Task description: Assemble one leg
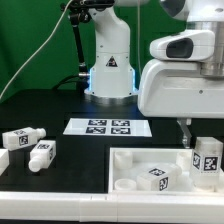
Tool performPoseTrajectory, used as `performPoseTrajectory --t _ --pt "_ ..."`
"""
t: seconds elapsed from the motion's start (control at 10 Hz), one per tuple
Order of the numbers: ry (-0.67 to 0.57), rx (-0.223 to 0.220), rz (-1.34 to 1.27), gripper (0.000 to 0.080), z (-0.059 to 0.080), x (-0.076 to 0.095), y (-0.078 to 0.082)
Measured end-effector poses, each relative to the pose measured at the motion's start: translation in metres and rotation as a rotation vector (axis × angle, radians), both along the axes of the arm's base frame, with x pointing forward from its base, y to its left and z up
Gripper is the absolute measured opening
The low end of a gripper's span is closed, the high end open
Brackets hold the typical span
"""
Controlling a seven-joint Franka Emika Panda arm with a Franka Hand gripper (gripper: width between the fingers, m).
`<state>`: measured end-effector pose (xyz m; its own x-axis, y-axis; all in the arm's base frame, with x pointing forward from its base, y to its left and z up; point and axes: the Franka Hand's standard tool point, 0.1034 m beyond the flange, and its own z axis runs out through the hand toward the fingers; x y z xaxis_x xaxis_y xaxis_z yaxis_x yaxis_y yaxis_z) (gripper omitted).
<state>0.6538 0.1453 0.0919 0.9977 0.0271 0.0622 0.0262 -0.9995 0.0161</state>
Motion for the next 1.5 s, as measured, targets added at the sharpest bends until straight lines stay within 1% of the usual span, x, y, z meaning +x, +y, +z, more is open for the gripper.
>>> performPoseTrajectory --t 0.1,0.3,0.6,0.7,0.9,1.0,1.2,1.3,1.4,1.5 --pt "0.000 0.000 -0.006 0.0279 0.0000 0.0000 -0.0001" --pt "0.001 0.023 -0.162 0.0279 -0.0004 0.0002 -0.0012" --pt "-0.014 0.082 -0.581 0.0279 -0.0014 -0.0005 -0.0035" --pt "-0.014 0.093 -0.714 0.0279 -0.0017 -0.0008 -0.0031" --pt "-0.015 0.105 -0.937 0.0281 -0.0019 0.0000 -0.0021" --pt "-0.006 0.119 -1.067 0.0281 -0.0018 0.0004 -0.0015" --pt "0.006 0.118 -1.151 0.0281 -0.0019 0.0011 -0.0014" --pt "0.009 0.120 -1.162 0.0368 -0.0024 0.0005 -0.0006" --pt "0.009 0.119 -1.146 0.0507 -0.0024 0.0005 -0.0006" --pt "0.009 0.114 -1.104 0.0507 -0.0025 0.0002 -0.0009"
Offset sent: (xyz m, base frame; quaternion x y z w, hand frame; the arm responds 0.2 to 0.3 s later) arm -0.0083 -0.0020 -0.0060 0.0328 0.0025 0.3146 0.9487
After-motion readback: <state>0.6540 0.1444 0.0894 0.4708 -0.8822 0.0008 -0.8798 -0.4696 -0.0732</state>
